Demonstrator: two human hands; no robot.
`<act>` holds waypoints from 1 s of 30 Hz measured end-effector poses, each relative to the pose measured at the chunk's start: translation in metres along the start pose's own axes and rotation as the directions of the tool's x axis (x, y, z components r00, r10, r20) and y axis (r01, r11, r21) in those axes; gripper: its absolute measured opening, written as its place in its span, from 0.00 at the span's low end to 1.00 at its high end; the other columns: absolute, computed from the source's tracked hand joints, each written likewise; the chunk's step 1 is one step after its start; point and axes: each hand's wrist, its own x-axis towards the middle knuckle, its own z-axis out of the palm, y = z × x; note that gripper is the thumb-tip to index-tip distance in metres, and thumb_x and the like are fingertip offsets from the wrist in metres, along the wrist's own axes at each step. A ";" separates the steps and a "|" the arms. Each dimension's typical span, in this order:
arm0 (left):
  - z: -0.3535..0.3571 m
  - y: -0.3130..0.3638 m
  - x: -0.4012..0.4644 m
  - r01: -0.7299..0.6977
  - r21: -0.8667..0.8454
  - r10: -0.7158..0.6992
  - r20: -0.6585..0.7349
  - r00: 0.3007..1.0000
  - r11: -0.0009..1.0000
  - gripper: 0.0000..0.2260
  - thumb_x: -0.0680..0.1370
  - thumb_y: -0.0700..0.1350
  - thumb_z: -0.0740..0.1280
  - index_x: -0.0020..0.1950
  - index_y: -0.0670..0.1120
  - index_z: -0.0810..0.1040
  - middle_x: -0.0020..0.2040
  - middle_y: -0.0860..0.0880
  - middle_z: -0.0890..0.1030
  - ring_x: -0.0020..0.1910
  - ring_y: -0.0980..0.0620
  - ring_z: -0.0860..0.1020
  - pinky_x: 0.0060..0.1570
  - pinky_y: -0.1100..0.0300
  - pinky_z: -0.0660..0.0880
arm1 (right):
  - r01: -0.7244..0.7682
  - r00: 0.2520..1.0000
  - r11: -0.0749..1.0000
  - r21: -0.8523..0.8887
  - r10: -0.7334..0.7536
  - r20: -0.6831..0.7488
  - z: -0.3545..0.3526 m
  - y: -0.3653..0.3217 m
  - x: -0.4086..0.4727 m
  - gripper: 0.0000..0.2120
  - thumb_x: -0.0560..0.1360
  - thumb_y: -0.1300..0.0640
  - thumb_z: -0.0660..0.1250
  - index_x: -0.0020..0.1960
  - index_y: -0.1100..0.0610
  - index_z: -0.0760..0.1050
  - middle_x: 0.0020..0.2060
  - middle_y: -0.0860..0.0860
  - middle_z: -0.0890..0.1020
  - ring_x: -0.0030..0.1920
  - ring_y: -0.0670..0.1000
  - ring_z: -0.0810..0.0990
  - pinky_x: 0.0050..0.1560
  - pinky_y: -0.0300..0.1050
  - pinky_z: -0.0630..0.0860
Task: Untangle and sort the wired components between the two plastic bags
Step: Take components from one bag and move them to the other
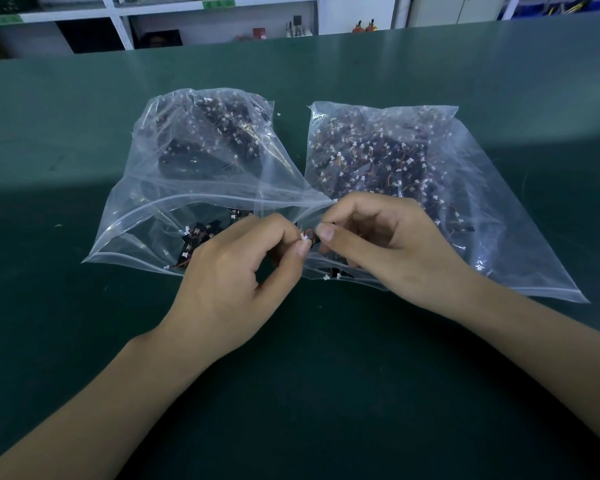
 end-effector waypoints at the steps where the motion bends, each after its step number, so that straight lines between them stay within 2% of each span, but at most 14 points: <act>1: 0.000 0.000 0.000 0.001 0.004 -0.001 -0.004 1.000 1.000 0.10 0.85 0.48 0.65 0.45 0.47 0.78 0.38 0.59 0.74 0.38 0.54 0.73 0.37 0.57 0.70 | 0.001 1.000 1.000 -0.009 -0.001 -0.002 0.000 0.000 0.000 0.05 0.82 0.56 0.71 0.48 0.53 0.83 0.40 0.56 0.84 0.37 0.64 0.77 0.38 0.60 0.74; 5: -0.001 0.000 0.001 0.007 0.013 -0.006 -0.014 1.000 1.000 0.09 0.84 0.48 0.65 0.46 0.47 0.78 0.38 0.61 0.73 0.38 0.57 0.73 0.38 0.61 0.68 | 0.022 1.000 0.999 -0.042 -0.023 -0.006 -0.001 0.001 0.001 0.04 0.82 0.56 0.71 0.48 0.52 0.83 0.39 0.54 0.84 0.35 0.55 0.78 0.38 0.54 0.75; 8: -0.001 0.000 0.001 0.015 0.019 -0.015 -0.008 1.000 1.000 0.09 0.84 0.48 0.65 0.45 0.47 0.78 0.38 0.61 0.73 0.38 0.57 0.73 0.38 0.62 0.67 | 0.022 1.000 0.997 -0.071 -0.023 -0.011 0.001 0.003 0.000 0.04 0.82 0.55 0.71 0.48 0.52 0.83 0.38 0.54 0.84 0.37 0.61 0.79 0.39 0.57 0.75; 12: 0.000 0.001 0.001 0.009 0.036 -0.008 -0.007 1.000 0.999 0.10 0.84 0.49 0.65 0.44 0.47 0.77 0.38 0.61 0.73 0.38 0.57 0.73 0.38 0.61 0.68 | 0.047 0.999 0.990 -0.133 -0.046 0.008 0.000 0.004 -0.001 0.04 0.82 0.55 0.71 0.48 0.52 0.82 0.38 0.52 0.84 0.39 0.60 0.81 0.42 0.61 0.76; 16: 0.000 0.000 0.001 0.011 0.023 -0.011 -0.003 1.000 1.000 0.10 0.84 0.49 0.65 0.44 0.47 0.77 0.38 0.60 0.73 0.38 0.56 0.73 0.38 0.60 0.68 | 0.035 0.999 0.992 -0.123 -0.038 -0.019 0.000 0.006 -0.001 0.04 0.83 0.56 0.71 0.49 0.53 0.83 0.39 0.53 0.84 0.38 0.61 0.81 0.40 0.59 0.76; 23: 0.000 0.000 0.001 0.015 0.031 -0.015 -0.007 1.000 0.999 0.10 0.83 0.48 0.65 0.43 0.47 0.77 0.38 0.62 0.72 0.38 0.58 0.73 0.39 0.64 0.67 | 0.048 0.999 0.991 -0.123 -0.049 -0.006 0.001 0.007 0.000 0.04 0.82 0.56 0.71 0.49 0.50 0.83 0.39 0.51 0.84 0.38 0.59 0.81 0.39 0.55 0.77; 27: 0.000 -0.001 0.001 -0.010 0.050 0.010 -0.006 1.000 0.999 0.11 0.83 0.48 0.65 0.43 0.46 0.77 0.38 0.61 0.72 0.38 0.57 0.73 0.38 0.59 0.70 | 0.056 0.998 0.987 -0.148 -0.053 0.019 -0.001 0.008 -0.001 0.04 0.82 0.55 0.71 0.49 0.52 0.83 0.38 0.51 0.84 0.38 0.58 0.81 0.42 0.59 0.77; 30: 0.001 -0.001 0.001 -0.014 0.051 0.015 -0.019 1.000 0.999 0.10 0.84 0.47 0.66 0.44 0.47 0.78 0.38 0.61 0.73 0.38 0.57 0.74 0.38 0.59 0.70 | 0.061 0.998 0.988 -0.145 -0.062 -0.006 -0.001 0.007 0.000 0.04 0.82 0.55 0.72 0.49 0.52 0.83 0.39 0.51 0.84 0.38 0.57 0.81 0.41 0.54 0.78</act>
